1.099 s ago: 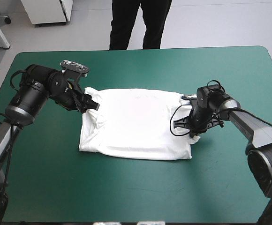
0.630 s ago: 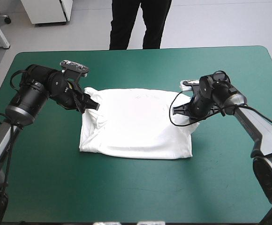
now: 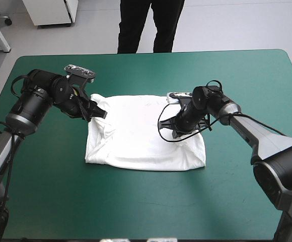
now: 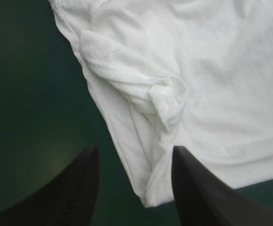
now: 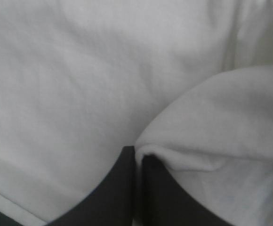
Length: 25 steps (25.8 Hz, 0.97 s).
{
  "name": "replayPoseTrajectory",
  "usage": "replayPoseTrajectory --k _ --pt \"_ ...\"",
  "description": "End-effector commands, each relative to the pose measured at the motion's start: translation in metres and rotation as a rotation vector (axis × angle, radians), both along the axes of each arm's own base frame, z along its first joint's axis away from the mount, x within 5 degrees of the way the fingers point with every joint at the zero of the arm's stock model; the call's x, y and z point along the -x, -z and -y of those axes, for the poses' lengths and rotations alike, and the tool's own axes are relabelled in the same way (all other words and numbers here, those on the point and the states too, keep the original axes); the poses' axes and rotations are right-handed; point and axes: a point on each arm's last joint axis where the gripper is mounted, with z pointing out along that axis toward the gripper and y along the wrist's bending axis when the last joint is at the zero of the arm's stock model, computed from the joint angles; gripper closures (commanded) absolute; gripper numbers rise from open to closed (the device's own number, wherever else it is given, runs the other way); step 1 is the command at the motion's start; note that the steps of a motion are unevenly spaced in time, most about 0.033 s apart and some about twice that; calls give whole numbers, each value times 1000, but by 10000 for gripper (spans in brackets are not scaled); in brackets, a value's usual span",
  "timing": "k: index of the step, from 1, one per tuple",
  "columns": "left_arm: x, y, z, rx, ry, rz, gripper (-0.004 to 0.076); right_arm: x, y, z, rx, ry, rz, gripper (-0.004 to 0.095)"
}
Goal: Fold the cloth
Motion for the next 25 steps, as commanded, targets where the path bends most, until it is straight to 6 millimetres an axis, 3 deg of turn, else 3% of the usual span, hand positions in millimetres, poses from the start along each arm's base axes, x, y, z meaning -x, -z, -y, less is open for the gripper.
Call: replayPoseTrajectory --k 1,3,5,8,10,13,18,25 --pt "8 -23 -2 42 -6 91 378 0 -16 -8 -95 -21 18 924" --pt "8 -23 -2 42 -6 89 378 -1 -13 -10 -114 -35 6 911" --pt "9 -23 -2 40 -6 85 378 1 -13 -12 -117 -55 8 809" --pt "9 -23 -2 44 -15 82 378 5 -13 -11 -106 -67 -43 413" --pt "9 -23 -2 52 -29 80 378 9 -20 -9 -105 -76 -41 298" --pt "10 -22 -3 53 -39 66 378 16 -39 -3 -93 -89 16 304" --pt "14 -20 -4 40 -65 8 378 35 -86 19 -14 -54 175 304" --pt "21 -13 -10 31 -156 -23 378 61 -114 52 159 17 248 304"
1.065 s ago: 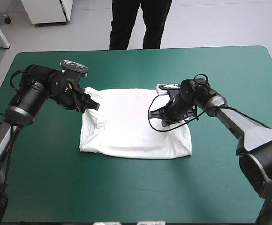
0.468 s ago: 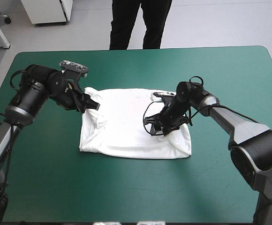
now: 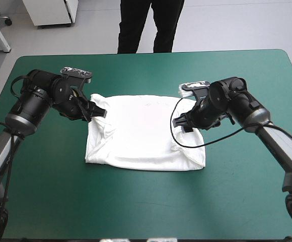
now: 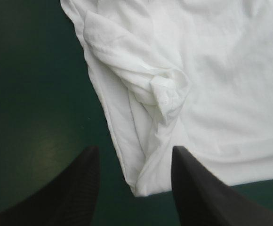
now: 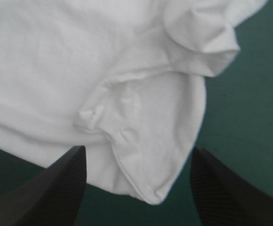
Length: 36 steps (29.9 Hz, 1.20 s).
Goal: Fold the cloth
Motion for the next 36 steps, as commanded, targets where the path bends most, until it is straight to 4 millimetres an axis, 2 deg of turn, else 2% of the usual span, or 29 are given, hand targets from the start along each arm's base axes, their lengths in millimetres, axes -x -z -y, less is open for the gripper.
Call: replayPoseTrajectory --k 1,6,9,12,16,23,28,36 --pt "19 -9 -9 -7 -54 -3 378 18 -27 16 38 38 80 304" --pt "34 24 -14 -31 -102 -118 377 23 -29 24 50 72 72 306" --pt "38 47 -15 -38 -123 -184 360 24 -28 24 50 72 69 352" --pt "38 62 -12 -10 -118 -182 282 23 -29 24 47 72 74 415" --pt "35 70 -8 41 -116 -151 186 24 -28 24 51 72 67 466" --pt "37 90 -10 33 -139 -144 189 24 -28 24 53 72 63 467" --pt "40 112 -12 28 -159 -146 189 25 -28 25 55 72 59 467" --pt "23 149 -6 -4 -161 -226 220 26 -27 25 65 70 39 467"
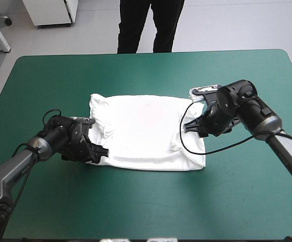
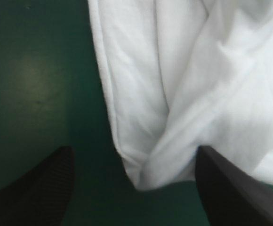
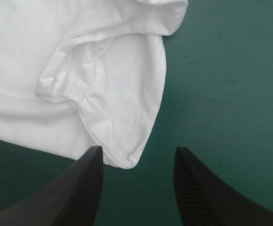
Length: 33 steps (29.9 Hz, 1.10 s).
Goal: Fold the cloth
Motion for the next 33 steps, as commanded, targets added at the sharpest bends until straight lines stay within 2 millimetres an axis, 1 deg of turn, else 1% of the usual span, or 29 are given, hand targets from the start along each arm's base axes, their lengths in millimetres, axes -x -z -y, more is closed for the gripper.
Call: replayPoseTrajectory --k 1,3,4,6,8,9,13,15,16,20,21,22,27,31,33 --pt "-9 5 4 9 -10 13 240 6 -18 6 -18 6 51 467" --pt "-12 14 5 -1 -10 -15 314 7 -18 6 -15 6 45 467" --pt "-13 17 5 -6 -10 -27 372 7 -18 6 -15 6 45 467" --pt "-13 21 5 -8 -11 -41 507 8 -19 6 -18 7 48 467" --pt "-13 21 5 -8 -11 -41 672 10 -22 5 -51 22 45 467" --pt "-14 21 6 -8 -11 -39 732 12 -24 4 -77 24 47 464" --pt "-14 21 5 -8 -11 -39 728 21 -32 5 -139 51 77 452" --pt "-13 21 5 -9 -5 -41 728 26 -30 7 -161 63 100 443" --pt "-13 21 5 -10 0 -40 728 27 -26 8 -163 66 98 429" --pt "-14 21 5 -9 0 -39 728 27 -2 8 -136 72 47 286" --pt "-14 21 5 -9 0 -39 728 25 7 7 -127 74 29 250" --pt "-14 21 5 -9 0 -39 728 24 13 6 -129 77 24 239" --pt "-14 21 5 -9 0 -39 728 20 42 5 -120 108 4 266" --pt "-14 21 5 -9 0 -39 728 23 65 5 -117 118 -35 304" --pt "-14 21 5 -9 0 -39 728 25 78 5 -110 124 -63 304"
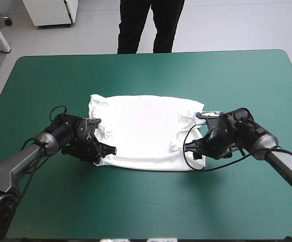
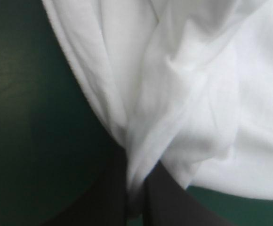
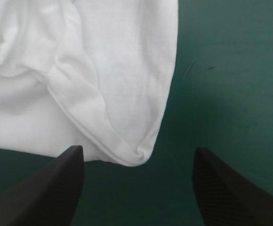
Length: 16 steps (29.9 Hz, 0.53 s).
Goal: Fold the cloth
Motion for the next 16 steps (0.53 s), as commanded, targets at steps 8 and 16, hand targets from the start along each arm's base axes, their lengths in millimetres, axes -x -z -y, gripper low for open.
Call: replayPoseTrajectory --k 8,16 --pt "-6 5 -7 -77 46 42 730 -3 22 -4 -85 54 39 336" --pt "-6 5 -7 -77 46 42 732 -7 41 -13 -109 74 -51 579"
